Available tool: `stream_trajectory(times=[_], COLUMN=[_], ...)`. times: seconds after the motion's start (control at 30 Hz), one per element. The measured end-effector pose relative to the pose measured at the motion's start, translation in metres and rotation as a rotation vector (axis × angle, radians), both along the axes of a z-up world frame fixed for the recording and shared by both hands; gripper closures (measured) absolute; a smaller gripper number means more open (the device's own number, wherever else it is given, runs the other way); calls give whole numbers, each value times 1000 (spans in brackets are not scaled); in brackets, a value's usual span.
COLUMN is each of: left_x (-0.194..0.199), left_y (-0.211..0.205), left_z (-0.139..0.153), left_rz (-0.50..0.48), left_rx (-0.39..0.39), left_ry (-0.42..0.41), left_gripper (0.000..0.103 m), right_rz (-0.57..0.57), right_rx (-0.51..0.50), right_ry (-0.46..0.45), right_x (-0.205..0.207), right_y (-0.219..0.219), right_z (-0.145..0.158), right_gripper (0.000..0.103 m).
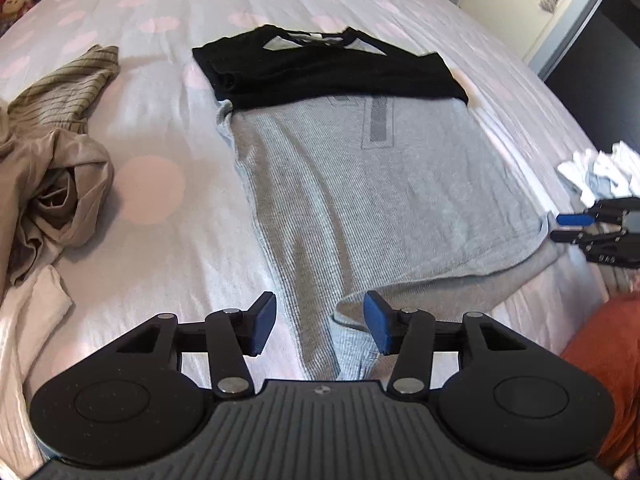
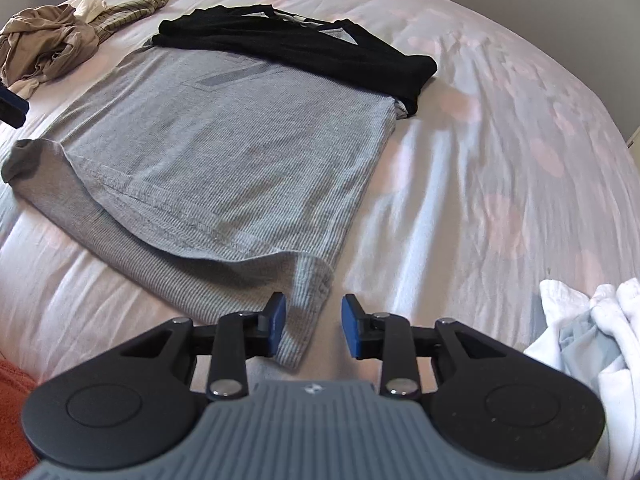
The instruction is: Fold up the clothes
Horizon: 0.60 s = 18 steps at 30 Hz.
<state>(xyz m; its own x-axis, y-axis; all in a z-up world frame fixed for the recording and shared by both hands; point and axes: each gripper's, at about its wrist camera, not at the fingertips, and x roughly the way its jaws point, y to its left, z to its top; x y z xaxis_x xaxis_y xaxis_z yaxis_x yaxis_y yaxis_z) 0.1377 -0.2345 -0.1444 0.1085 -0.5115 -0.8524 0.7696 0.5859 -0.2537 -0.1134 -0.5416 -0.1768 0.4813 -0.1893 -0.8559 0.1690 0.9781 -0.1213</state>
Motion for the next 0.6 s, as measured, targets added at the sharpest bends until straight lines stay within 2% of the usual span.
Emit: stream_trajectory(times=[0.13, 0.23, 0.3, 0.37, 0.43, 0.47, 0.53, 0.6], left_x=[1, -11, -24, -38, -50, -54, -59, -58], left_y=[5, 4, 1, -4, -12, -16, -22, -27], left_z=[11, 20, 21, 15, 5, 0, -8, -14], left_rz=[-32, -128, -205, -267, -308, -319, -326, -319], left_rx=[-62, -47, 3, 70, 147, 183, 229, 260], left_ry=[22, 14, -17, -57, -109, -139, -170, -175], left_gripper=[50, 44, 40, 39, 39, 40, 52, 81], right_rz=[9, 25, 34, 37, 38, 38, 43, 46], right_rx=[16, 15, 7, 5, -1, -3, -8, -16], right_ry=[-9, 8, 20, 16, 8, 4, -5, -19], right_x=[8, 13, 14, 14, 13, 13, 11, 9], right_y=[-2, 0, 1, 1, 1, 1, 2, 4], right_z=[-4, -9, -11, -11, -10, -10, -8, -4], right_gripper=[69, 71, 72, 75, 83, 84, 88, 92])
